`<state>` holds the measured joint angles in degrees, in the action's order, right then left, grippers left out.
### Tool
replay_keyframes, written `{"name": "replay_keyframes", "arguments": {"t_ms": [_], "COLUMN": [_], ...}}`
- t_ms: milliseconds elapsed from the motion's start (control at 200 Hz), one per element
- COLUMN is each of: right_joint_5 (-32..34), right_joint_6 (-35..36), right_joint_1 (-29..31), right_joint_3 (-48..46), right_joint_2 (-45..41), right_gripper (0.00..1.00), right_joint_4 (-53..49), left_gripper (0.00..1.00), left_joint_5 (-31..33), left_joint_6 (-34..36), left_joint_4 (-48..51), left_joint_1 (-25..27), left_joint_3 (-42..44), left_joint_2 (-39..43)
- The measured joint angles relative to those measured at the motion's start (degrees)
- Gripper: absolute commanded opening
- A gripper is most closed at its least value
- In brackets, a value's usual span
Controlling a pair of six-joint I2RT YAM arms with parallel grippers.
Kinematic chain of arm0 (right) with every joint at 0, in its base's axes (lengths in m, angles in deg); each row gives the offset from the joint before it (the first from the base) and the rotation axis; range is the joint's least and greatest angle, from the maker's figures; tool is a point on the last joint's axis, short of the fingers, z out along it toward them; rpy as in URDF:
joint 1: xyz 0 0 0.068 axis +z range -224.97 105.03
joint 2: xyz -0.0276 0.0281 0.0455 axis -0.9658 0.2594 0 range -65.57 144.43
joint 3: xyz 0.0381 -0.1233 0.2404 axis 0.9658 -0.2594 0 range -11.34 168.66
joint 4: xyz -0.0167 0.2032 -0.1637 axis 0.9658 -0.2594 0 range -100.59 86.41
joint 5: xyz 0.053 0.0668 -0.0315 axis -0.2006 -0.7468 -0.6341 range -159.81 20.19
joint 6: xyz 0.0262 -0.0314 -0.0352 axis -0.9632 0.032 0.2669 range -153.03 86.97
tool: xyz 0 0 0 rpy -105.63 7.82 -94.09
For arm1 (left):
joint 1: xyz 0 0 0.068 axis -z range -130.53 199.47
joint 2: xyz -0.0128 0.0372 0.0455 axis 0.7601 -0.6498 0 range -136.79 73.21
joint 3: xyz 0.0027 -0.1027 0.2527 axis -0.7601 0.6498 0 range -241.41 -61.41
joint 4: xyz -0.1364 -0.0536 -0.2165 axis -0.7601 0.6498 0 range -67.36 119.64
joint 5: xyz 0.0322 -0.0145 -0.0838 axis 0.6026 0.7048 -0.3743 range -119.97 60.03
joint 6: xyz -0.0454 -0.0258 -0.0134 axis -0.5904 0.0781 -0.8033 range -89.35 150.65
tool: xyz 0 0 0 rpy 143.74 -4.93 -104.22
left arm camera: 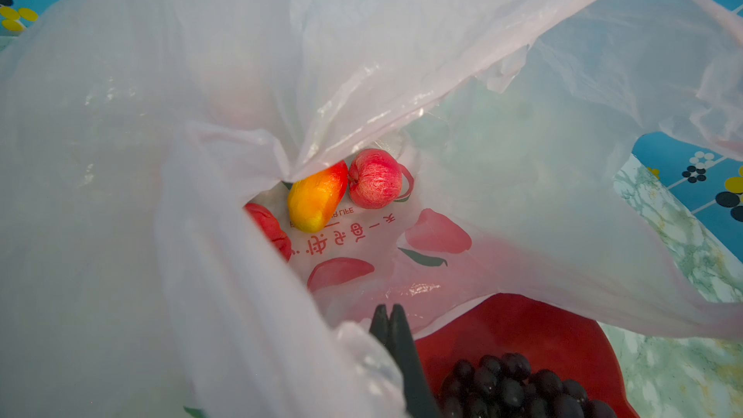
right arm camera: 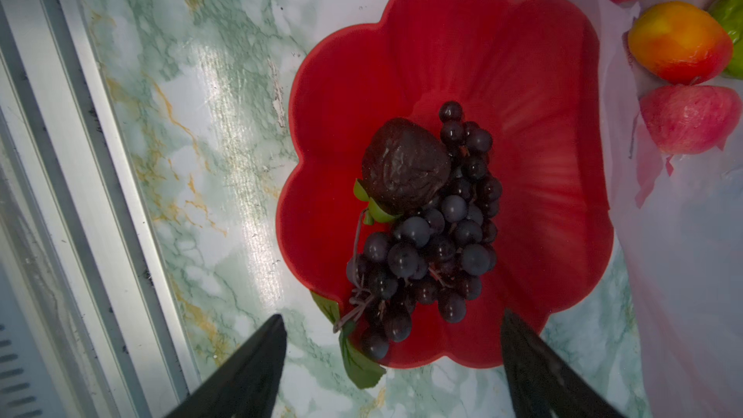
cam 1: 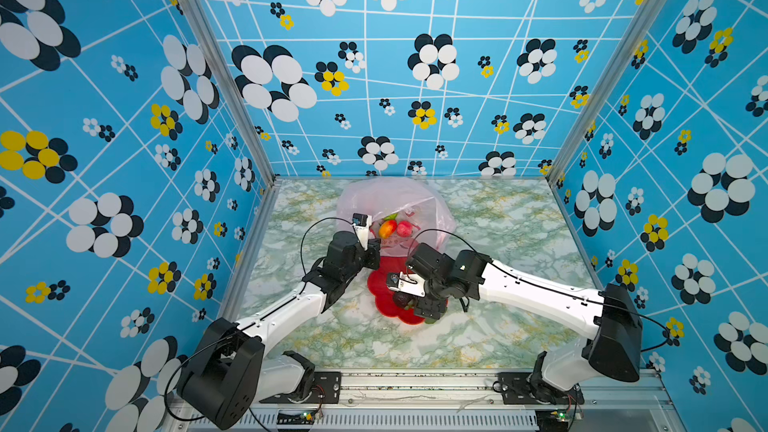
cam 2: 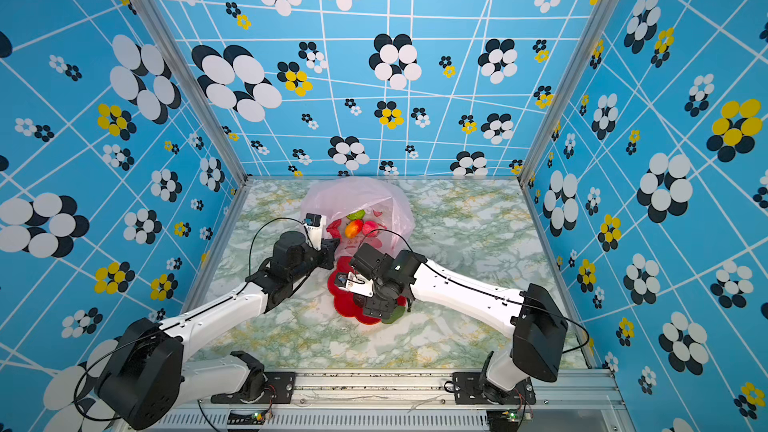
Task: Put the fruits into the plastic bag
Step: 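Lower the open right gripper onto the bunch of dark grapes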
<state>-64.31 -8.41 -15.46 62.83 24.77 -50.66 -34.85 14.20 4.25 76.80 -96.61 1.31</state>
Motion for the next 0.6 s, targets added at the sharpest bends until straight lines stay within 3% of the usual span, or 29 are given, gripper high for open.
{"name": "replay_keyframes", "arguments": {"t_ms": [600], "right_joint_5": [5.0], "right_joint_6": [-2.0], "right_joint_1": [0.0], "right_joint_3": [1.7], "right_joint_2": [6.6], "right_gripper": [0.84], "right_joint_4": [-0.3], "left_gripper": [0.0], "left_joint_5": [-0.2], "left_joint_6": [-0.7], "left_joint_4": [-1.5], "left_joint_1": [-1.0], "left_joint_3": [2.2], "left_joint_2": [0.8]}}
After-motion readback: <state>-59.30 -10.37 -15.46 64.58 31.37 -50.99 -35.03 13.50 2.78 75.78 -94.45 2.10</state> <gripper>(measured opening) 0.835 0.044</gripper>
